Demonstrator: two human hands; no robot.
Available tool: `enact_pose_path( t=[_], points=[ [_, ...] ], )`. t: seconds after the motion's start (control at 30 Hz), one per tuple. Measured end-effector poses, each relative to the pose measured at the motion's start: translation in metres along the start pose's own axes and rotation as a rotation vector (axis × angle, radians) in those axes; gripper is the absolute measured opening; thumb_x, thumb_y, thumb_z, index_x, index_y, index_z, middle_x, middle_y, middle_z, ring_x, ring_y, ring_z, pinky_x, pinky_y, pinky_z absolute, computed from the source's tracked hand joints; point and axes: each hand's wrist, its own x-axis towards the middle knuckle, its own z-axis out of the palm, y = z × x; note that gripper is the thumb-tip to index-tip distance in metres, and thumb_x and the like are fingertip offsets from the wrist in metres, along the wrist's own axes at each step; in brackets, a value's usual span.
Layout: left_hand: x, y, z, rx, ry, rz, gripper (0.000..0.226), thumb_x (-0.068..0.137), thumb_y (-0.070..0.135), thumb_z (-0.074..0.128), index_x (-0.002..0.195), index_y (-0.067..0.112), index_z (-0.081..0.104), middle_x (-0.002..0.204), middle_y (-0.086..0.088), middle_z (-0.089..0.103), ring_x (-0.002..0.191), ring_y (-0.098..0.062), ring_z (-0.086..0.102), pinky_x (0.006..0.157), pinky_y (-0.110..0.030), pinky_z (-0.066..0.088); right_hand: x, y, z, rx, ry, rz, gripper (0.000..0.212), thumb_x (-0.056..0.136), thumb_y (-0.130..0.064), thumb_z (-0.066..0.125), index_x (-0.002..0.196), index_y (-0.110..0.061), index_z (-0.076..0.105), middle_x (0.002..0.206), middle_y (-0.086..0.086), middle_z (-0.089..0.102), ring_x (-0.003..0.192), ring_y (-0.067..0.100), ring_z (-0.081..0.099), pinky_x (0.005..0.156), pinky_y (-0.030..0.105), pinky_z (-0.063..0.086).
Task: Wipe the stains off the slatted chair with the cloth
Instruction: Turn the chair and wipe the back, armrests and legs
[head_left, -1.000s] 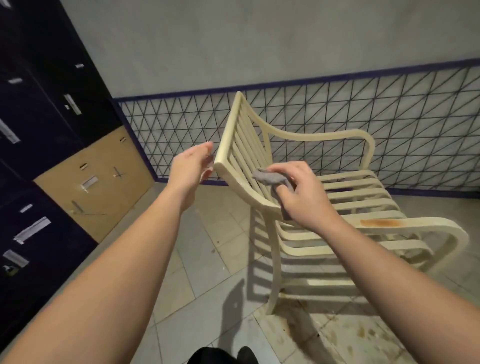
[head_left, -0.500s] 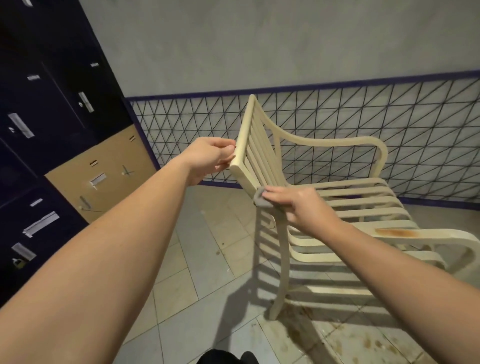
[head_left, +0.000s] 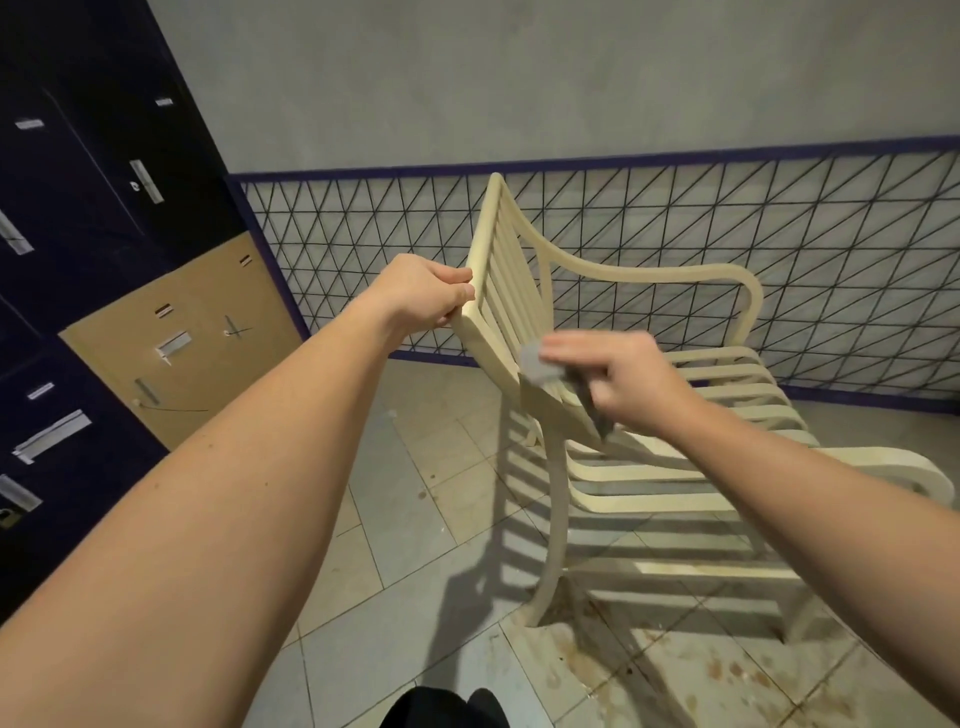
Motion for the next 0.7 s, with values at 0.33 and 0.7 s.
enact_pose_path(
  t=[0.33, 0.7],
  points=[
    [-0.003, 0.006, 0.005, 0.061, 0.047, 0.001, 0.034, 0.098, 0.02, 0.064, 0.132, 0.022, 0.068, 0.116, 0.003, 0.069, 0.084, -0.009, 0.061, 0.083, -0.025, 0.058, -0.013, -0.02, 0.028, 0.062, -0.153, 0.085, 0.057, 0.088, 0.006, 0.056, 0.135, -0.025, 0.06, 0.136, -0.017, 0.054, 0.131, -0.004, 0.043, 0.115, 0.014, 0.027],
    [-0.008, 0.013, 0.011, 0.113, 0.081, -0.014, 0.032, 0.099, 0.018, 0.061, 0.131, 0.021, 0.068, 0.109, -0.003, 0.069, 0.07, -0.01, 0.055, 0.062, -0.021, 0.051, 0.016, -0.043, 0.015, -0.053, -0.137, -0.055, 0.06, 0.087, 0.005, 0.059, 0.137, -0.028, 0.058, 0.149, -0.013, 0.046, 0.125, 0.015, 0.058, 0.108, 0.036, 0.045]
  ],
)
